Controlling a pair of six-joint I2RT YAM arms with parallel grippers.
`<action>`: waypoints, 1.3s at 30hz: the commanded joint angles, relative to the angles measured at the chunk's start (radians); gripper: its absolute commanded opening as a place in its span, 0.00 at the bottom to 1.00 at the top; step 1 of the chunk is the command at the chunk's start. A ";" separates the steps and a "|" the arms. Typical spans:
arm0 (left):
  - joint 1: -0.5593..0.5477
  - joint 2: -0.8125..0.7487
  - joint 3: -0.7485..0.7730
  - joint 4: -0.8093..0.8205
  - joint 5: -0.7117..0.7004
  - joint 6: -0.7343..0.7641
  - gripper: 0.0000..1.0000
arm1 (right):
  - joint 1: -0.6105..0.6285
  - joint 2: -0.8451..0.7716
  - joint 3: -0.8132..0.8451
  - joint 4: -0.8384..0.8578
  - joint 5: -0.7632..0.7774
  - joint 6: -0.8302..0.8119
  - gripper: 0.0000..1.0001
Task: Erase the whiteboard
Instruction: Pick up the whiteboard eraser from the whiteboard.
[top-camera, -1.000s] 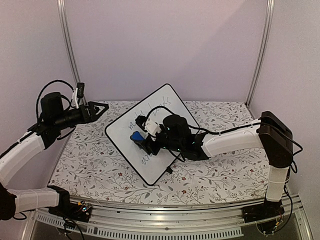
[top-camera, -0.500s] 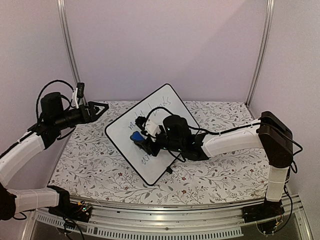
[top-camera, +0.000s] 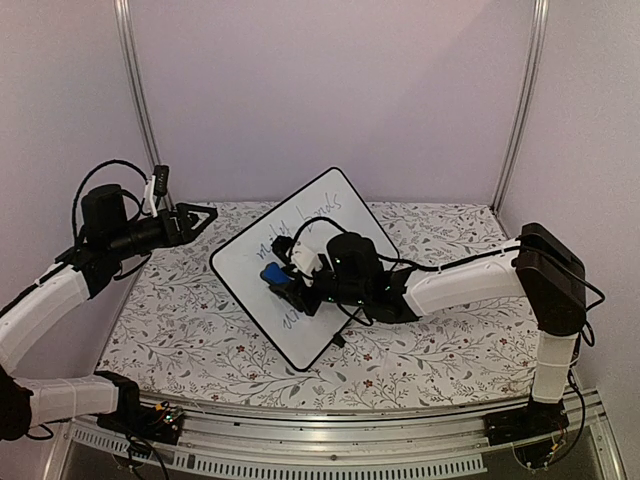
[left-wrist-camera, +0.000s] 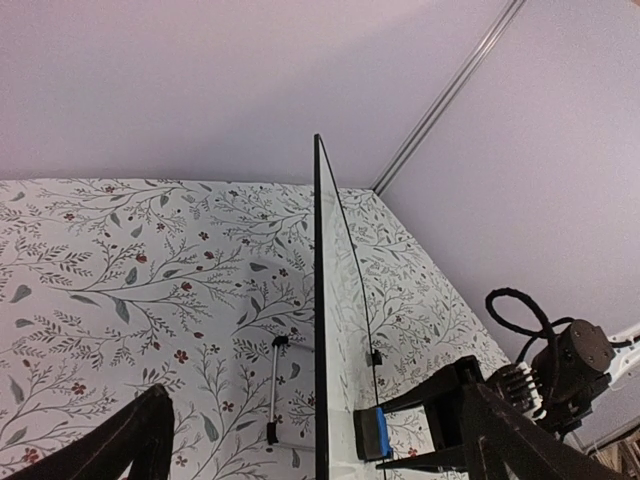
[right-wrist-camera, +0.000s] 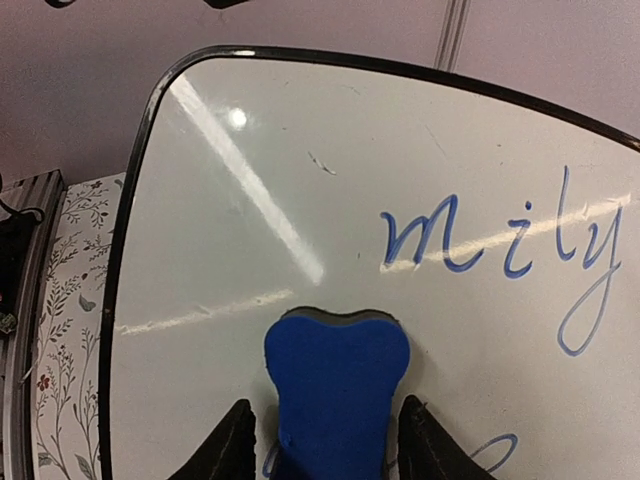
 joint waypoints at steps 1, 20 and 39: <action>0.005 0.005 0.002 0.003 0.002 0.005 1.00 | 0.000 0.012 -0.003 0.023 -0.009 0.009 0.46; 0.005 -0.001 0.001 0.003 -0.002 0.004 1.00 | -0.001 0.041 0.028 0.032 0.007 0.017 0.45; 0.005 0.002 0.000 0.008 0.000 0.002 1.00 | -0.001 0.030 0.025 0.036 0.023 0.020 0.30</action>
